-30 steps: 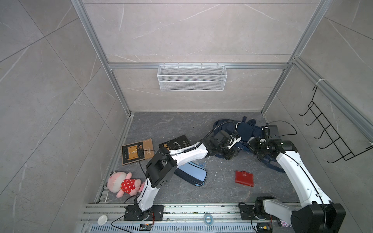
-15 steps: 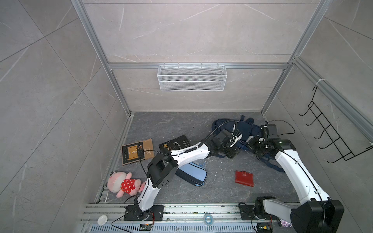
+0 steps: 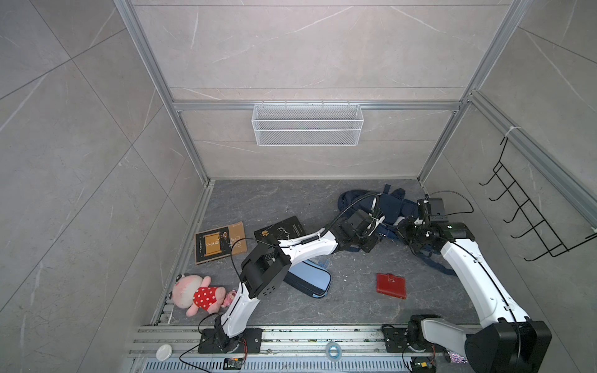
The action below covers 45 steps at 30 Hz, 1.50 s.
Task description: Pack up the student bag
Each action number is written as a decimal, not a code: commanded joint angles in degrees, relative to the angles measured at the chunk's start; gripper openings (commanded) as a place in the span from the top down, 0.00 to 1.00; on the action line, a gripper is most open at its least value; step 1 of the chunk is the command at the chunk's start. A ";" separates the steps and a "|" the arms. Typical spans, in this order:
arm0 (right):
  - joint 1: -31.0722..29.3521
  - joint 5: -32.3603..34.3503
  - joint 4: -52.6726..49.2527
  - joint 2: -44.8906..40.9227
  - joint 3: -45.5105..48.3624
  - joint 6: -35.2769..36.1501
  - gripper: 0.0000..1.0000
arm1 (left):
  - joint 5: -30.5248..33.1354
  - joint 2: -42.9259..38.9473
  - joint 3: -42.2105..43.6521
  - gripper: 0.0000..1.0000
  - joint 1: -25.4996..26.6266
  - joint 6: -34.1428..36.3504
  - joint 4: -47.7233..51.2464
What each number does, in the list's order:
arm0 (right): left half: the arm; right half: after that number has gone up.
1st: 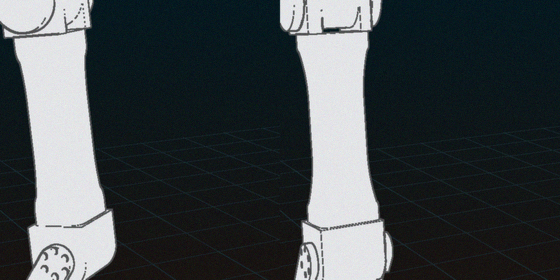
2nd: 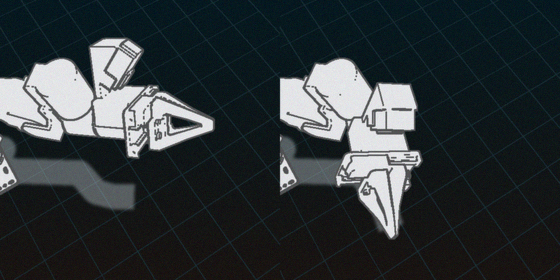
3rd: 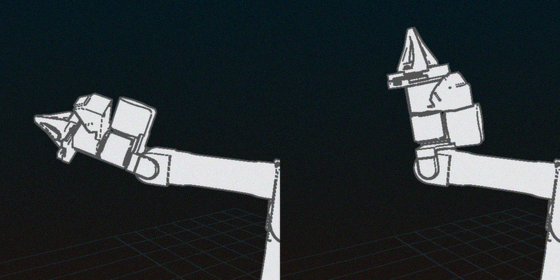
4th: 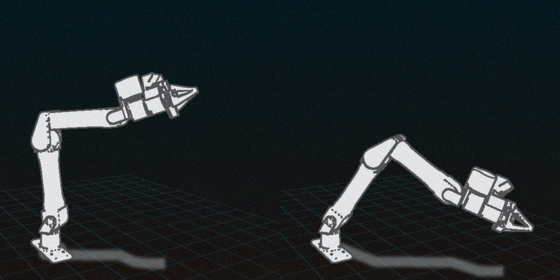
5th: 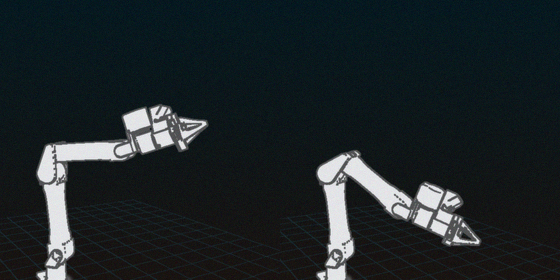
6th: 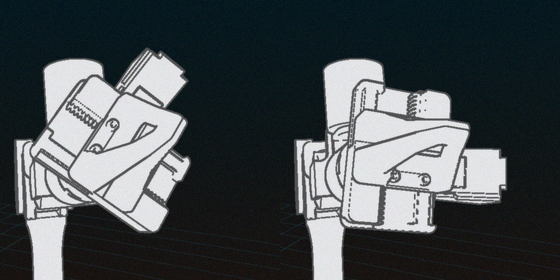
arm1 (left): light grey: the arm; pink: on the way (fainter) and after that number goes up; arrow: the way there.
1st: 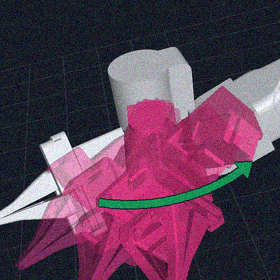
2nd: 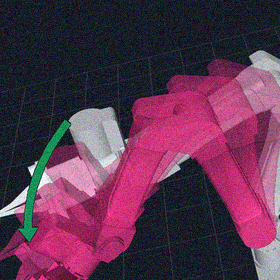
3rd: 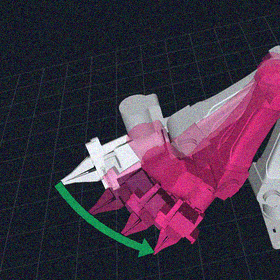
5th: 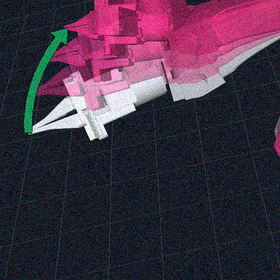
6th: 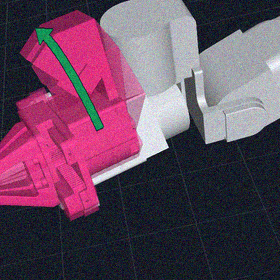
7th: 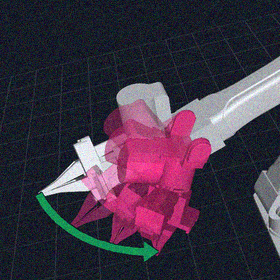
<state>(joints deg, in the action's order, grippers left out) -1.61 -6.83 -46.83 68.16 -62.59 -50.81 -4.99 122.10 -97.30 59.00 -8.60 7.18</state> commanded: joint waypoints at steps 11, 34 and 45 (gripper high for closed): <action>-1.13 -2.64 2.02 -0.70 -2.07 1.50 1.00 | 0.62 1.64 -3.42 0.54 0.61 -0.69 -2.88; -1.26 -3.02 2.83 0.23 -2.47 1.82 1.00 | -0.19 2.38 -5.86 1.00 0.87 0.04 -1.82; -0.52 1.07 5.28 0.63 -0.49 5.09 1.00 | -2.75 -5.02 -0.28 1.00 -3.04 -5.02 4.85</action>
<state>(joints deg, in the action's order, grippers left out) -2.24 -6.61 -46.15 69.23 -62.67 -48.38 -7.16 122.63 -98.39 58.37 -11.14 8.82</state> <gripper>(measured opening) 0.060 0.056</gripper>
